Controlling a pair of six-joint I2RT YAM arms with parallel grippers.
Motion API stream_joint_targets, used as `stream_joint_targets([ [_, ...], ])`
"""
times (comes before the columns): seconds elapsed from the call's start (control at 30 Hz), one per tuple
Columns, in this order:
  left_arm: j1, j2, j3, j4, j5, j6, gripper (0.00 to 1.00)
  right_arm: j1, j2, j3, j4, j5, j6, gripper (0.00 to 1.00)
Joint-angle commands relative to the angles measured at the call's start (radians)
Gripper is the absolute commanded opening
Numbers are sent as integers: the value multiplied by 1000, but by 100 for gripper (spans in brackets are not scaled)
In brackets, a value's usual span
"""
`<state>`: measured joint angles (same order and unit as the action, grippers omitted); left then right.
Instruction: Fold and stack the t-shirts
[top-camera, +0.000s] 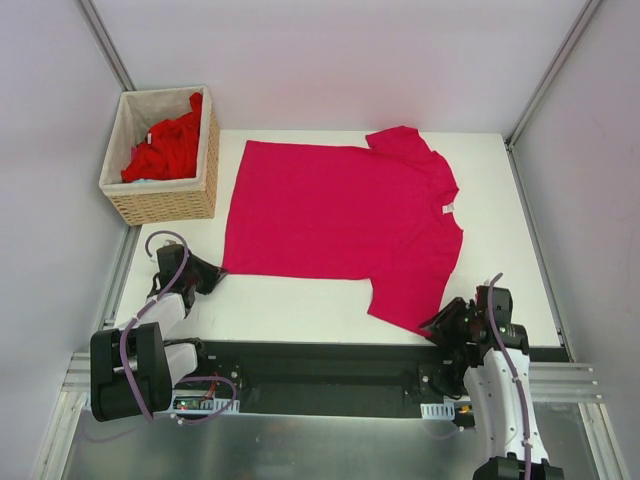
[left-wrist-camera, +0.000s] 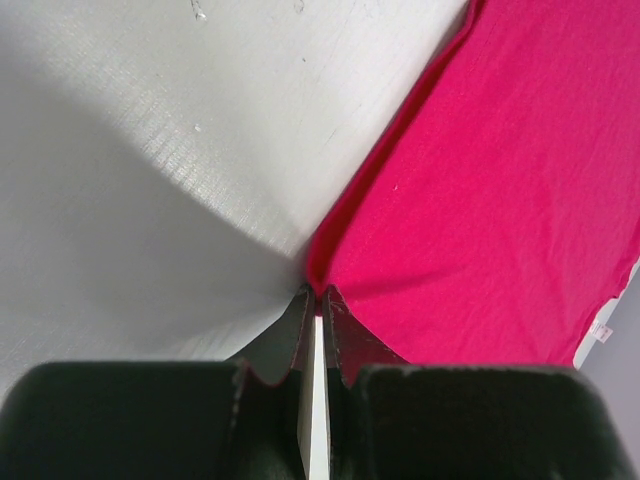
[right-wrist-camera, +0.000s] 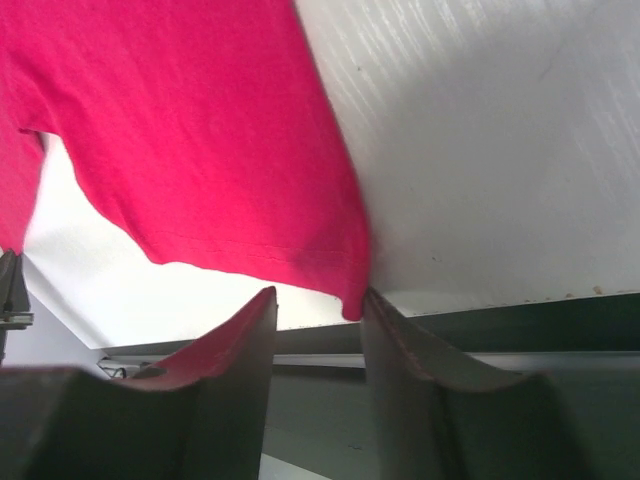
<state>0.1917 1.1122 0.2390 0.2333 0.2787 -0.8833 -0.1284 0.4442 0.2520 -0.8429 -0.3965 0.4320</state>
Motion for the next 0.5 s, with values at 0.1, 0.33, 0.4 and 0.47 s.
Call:
stream_joint_targets([
  [0.1,18,-9,2,-38,-24,0,0,-7,48,20,-12,22,-4,20],
  [0.33,23,0,5,-38,-27,3,0,-5,54,21,-8,25,-3,1],
  [0.4,25,-3,2,-38,-26,3,0,-7,53,21,-7,25,-3,1],
  [0.47,26,-5,3,-41,-24,1,0,-5,41,20,-8,28,2,1],
])
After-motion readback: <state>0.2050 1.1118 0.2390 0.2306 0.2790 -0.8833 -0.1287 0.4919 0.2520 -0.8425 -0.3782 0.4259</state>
